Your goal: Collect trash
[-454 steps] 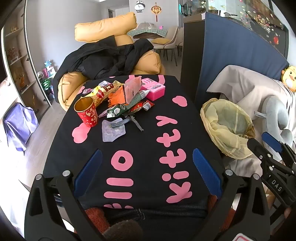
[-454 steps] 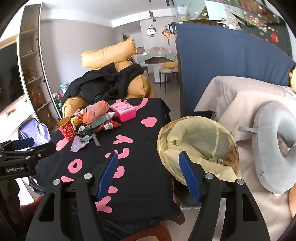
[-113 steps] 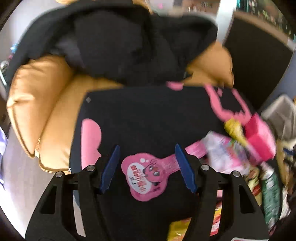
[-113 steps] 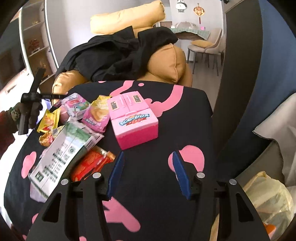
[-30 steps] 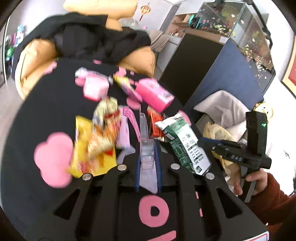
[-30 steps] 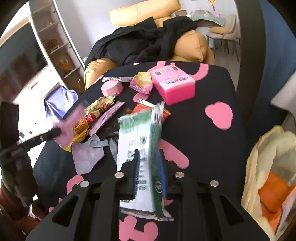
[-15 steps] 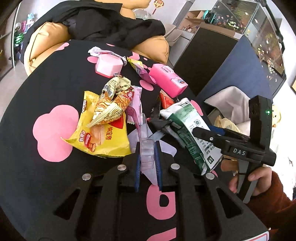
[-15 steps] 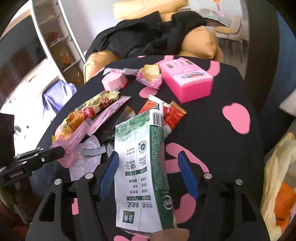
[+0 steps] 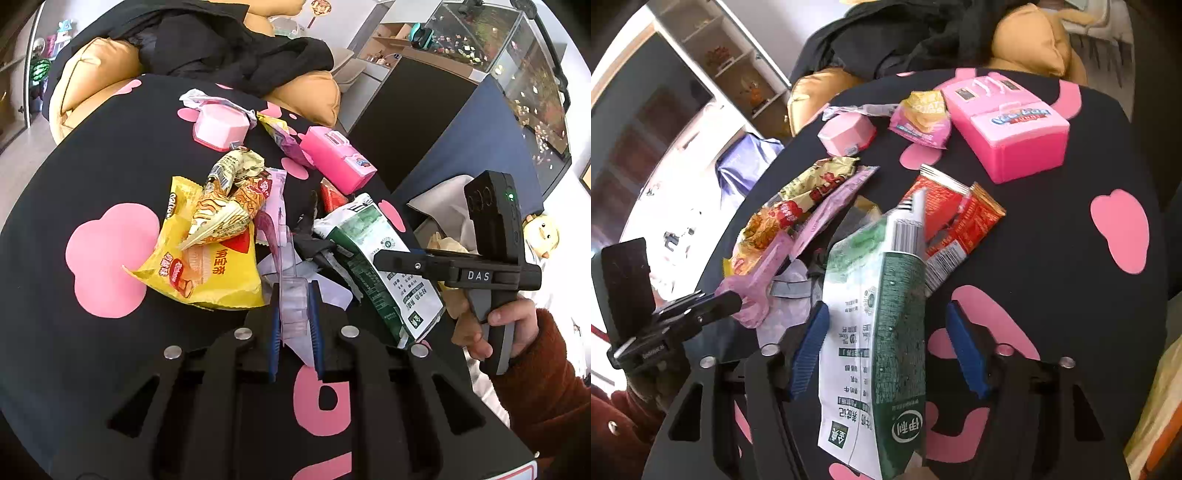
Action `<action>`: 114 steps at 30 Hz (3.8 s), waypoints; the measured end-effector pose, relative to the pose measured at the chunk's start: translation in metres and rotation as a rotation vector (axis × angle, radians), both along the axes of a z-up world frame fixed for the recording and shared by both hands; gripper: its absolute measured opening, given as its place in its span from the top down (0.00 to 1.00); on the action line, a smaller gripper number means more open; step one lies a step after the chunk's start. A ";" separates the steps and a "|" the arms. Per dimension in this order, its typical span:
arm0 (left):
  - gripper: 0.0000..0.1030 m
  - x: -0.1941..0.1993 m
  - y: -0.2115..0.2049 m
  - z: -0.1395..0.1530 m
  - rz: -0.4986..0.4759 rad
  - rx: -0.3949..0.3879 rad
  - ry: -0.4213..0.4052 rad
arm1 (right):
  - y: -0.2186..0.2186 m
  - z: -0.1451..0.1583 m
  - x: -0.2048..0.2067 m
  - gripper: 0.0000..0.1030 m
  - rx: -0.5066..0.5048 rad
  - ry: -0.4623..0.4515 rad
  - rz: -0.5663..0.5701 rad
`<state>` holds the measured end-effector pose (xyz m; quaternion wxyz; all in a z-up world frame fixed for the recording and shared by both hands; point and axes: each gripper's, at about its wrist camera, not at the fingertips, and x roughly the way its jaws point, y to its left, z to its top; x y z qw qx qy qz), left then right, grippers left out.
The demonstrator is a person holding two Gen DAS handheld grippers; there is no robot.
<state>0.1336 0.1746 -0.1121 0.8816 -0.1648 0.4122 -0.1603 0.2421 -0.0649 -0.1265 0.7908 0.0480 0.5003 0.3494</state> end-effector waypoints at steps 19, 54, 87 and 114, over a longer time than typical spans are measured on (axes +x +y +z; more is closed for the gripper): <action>0.87 -0.007 -0.046 0.054 -0.062 0.104 -0.122 | -0.040 0.078 -0.067 0.70 -0.114 -0.369 -0.118; 0.87 0.036 -0.319 0.094 -0.559 0.075 -0.240 | -0.274 0.143 -0.162 0.70 -0.239 -0.684 -0.627; 0.49 0.037 -0.271 0.035 -0.344 0.196 -0.109 | -0.263 0.039 -0.096 0.70 -0.278 -0.515 -0.613; 0.44 0.024 -0.162 0.036 -0.145 0.156 -0.121 | -0.244 0.013 -0.102 0.51 -0.378 -0.360 -0.620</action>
